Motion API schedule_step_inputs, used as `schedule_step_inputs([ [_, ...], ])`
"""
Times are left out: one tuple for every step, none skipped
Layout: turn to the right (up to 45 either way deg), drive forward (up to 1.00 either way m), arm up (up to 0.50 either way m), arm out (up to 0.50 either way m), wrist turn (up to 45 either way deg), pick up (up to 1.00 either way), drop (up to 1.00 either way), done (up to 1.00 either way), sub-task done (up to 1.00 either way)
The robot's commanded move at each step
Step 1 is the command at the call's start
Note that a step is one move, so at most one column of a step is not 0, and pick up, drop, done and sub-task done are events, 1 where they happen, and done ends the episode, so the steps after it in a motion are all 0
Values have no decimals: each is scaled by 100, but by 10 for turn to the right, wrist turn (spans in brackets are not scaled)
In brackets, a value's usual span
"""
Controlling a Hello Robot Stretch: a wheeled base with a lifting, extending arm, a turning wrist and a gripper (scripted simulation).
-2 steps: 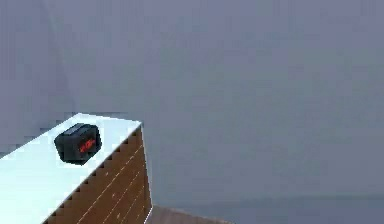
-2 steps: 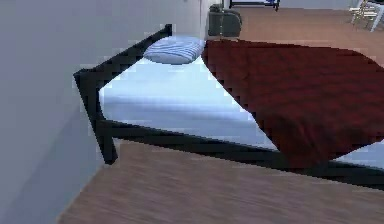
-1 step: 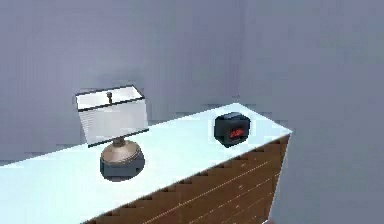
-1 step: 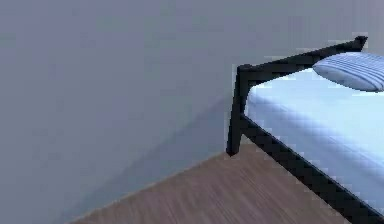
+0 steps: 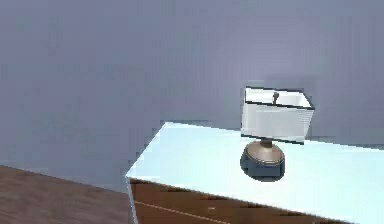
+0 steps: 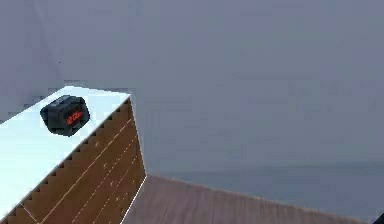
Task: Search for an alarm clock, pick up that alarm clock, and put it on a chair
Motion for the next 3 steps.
schedule_step_inputs([
  [-300,0,0,0,0,0,0,0,0],
  [450,0,0,0,0,0,0,0,0],
  [330,0,0,0,0,0,0,0,0],
])
